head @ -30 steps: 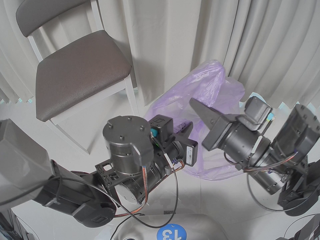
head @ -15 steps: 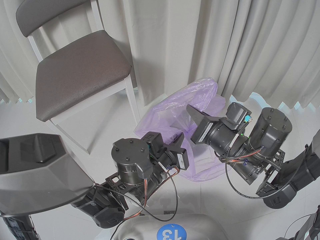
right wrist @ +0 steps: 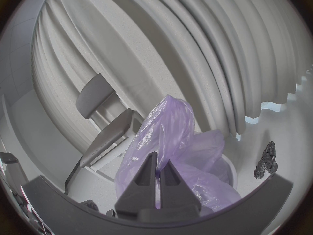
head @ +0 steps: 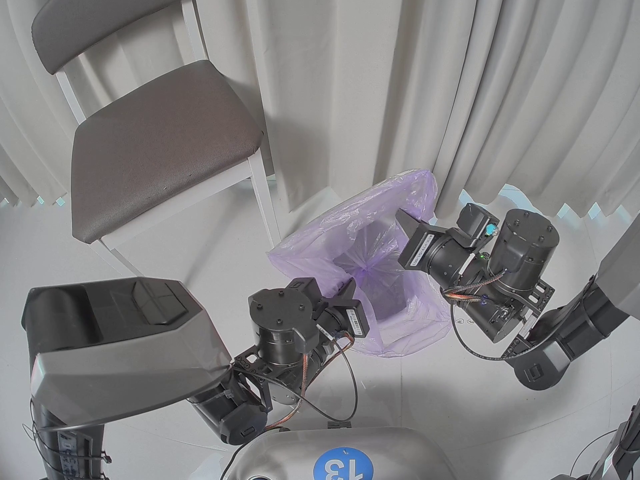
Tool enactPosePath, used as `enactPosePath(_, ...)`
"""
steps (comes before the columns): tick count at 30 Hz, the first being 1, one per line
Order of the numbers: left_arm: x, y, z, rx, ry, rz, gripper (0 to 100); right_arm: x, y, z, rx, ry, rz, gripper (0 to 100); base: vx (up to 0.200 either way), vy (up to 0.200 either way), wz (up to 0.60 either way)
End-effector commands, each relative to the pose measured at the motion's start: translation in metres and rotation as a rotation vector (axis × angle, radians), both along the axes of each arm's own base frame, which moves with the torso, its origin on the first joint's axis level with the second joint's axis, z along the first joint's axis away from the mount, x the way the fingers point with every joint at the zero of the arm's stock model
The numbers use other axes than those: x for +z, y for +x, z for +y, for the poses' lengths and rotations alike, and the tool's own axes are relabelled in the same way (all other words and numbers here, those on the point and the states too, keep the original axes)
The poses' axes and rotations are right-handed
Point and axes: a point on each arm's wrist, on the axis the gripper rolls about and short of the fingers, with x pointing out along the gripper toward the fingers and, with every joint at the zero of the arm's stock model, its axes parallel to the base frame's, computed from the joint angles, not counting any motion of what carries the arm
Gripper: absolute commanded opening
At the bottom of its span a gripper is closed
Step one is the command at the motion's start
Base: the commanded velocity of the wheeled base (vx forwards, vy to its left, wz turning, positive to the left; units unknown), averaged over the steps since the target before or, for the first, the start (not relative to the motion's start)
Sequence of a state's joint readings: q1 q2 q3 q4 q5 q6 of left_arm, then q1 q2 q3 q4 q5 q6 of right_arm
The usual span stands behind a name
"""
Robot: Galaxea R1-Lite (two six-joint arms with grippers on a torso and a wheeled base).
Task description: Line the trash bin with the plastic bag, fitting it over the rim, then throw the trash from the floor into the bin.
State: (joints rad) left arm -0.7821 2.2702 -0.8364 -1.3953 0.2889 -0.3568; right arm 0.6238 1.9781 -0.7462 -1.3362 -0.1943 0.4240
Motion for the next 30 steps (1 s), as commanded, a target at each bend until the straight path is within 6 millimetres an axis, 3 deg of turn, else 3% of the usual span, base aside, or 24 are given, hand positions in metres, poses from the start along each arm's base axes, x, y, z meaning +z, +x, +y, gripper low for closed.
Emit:
enactPosePath(1,-0.009,0.012,0.0,0.03,-0.008,-0.006,0,-0.014,0.015,-0.002,-0.029,-0.013,0.025,0,0.0,0.0,0.0)
enactPosePath(6,-0.012,0.026,0.014,0.081,-0.009,-0.005,0,-0.031,0.033,-0.005,-0.064,-0.026,0.059,0,0.0,0.0,0.0)
enactPosePath(13,-0.021,0.024,0.021,0.13,0.012,0.019,0,-0.052,0.048,-0.004,-0.093,-0.074,0.131,0,0.0,0.0,0.0)
enactPosePath(22,0.0,0.021,0.029,0.16,-0.026,-0.024,0,-0.06,0.057,0.009,-0.142,-0.057,0.113,0,0.0,0.0,0.0)
enactPosePath(30,0.017,0.022,0.036,0.174,-0.049,-0.054,0,-0.065,0.052,0.039,-0.118,0.009,0.082,0,0.0,0.0,0.0)
